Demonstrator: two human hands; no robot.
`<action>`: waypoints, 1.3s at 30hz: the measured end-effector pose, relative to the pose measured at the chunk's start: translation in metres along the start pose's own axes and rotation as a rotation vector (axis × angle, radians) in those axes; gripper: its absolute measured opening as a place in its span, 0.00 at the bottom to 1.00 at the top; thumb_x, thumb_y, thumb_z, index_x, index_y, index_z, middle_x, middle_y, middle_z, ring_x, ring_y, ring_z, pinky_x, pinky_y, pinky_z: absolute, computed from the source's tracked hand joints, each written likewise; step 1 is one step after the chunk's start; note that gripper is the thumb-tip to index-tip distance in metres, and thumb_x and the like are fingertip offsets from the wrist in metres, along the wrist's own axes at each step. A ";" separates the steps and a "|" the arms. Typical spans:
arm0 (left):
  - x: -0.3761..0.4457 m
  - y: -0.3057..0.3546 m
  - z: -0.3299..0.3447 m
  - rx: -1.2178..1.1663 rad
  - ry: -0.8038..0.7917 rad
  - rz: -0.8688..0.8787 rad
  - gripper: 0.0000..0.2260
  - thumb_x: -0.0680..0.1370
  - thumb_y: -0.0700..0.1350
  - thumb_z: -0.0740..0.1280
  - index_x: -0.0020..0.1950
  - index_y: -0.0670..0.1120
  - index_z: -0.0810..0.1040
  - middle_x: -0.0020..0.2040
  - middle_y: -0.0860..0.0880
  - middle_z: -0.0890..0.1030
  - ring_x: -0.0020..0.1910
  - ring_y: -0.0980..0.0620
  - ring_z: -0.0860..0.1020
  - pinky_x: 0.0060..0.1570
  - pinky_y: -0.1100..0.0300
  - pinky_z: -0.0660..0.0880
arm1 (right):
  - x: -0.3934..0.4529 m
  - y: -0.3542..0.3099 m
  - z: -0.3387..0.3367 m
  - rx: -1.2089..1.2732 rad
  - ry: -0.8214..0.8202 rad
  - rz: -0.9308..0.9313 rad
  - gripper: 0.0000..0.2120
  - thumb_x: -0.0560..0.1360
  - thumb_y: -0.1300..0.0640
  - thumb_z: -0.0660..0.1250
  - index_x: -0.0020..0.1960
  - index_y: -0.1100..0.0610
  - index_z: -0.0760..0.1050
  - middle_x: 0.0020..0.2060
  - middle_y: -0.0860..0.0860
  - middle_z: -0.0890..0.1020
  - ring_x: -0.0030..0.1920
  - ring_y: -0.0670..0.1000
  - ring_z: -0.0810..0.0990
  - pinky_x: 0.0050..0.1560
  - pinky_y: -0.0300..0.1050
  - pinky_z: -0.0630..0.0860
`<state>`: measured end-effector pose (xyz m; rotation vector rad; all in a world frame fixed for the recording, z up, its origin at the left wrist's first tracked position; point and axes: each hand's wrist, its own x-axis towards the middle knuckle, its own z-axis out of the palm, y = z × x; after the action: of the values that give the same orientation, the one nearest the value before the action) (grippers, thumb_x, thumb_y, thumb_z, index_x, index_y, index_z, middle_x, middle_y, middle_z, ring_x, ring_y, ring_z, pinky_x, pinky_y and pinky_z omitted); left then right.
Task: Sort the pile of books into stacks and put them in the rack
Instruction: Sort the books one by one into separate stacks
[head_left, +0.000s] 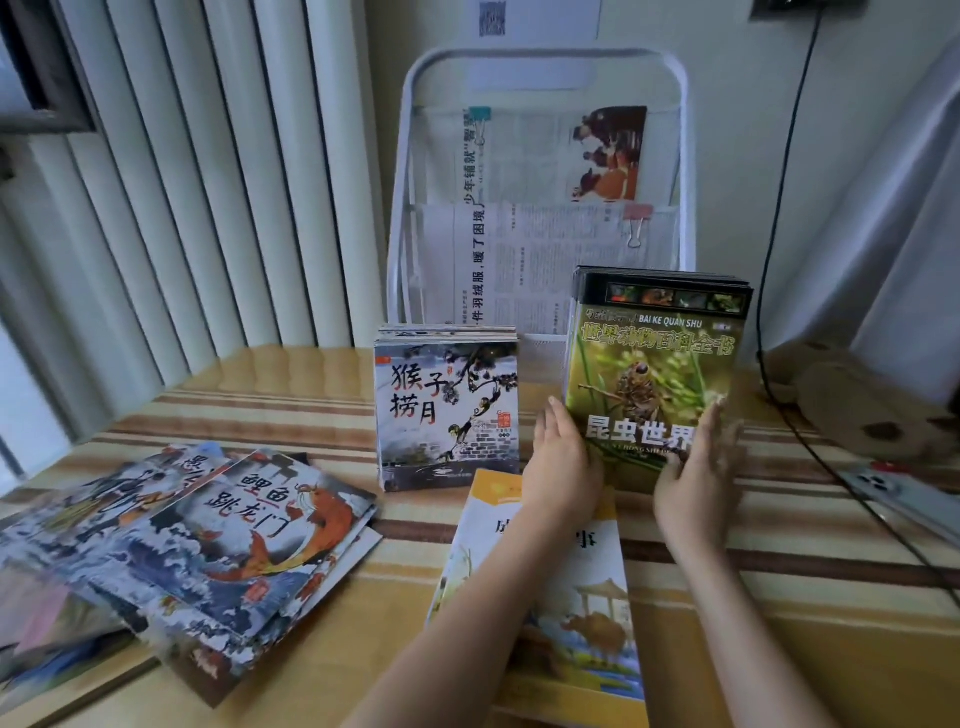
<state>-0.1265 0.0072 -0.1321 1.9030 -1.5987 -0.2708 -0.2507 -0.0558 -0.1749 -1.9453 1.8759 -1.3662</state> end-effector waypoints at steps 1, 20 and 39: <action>-0.006 -0.002 -0.007 0.015 0.009 0.016 0.31 0.80 0.40 0.56 0.76 0.37 0.40 0.78 0.42 0.48 0.77 0.46 0.48 0.74 0.57 0.52 | 0.000 -0.007 -0.006 0.013 0.046 -0.026 0.33 0.78 0.65 0.59 0.78 0.51 0.48 0.76 0.60 0.53 0.75 0.61 0.53 0.70 0.67 0.57; -0.147 -0.231 -0.191 0.493 0.177 -0.741 0.34 0.78 0.63 0.51 0.75 0.39 0.56 0.75 0.38 0.59 0.75 0.39 0.55 0.73 0.45 0.51 | -0.231 -0.223 -0.002 0.187 -1.212 -0.239 0.43 0.76 0.42 0.63 0.77 0.48 0.35 0.77 0.56 0.50 0.73 0.56 0.59 0.69 0.50 0.64; -0.173 -0.217 -0.221 -0.832 0.220 -0.405 0.15 0.74 0.36 0.69 0.59 0.48 0.77 0.53 0.44 0.83 0.51 0.42 0.82 0.53 0.44 0.78 | -0.206 -0.220 0.021 1.012 -0.703 0.390 0.26 0.74 0.57 0.70 0.68 0.52 0.62 0.67 0.51 0.71 0.65 0.49 0.71 0.59 0.42 0.69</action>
<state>0.1250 0.2572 -0.1259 1.4873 -0.7469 -0.7367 -0.0388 0.1579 -0.1535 -1.1911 0.8684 -0.9862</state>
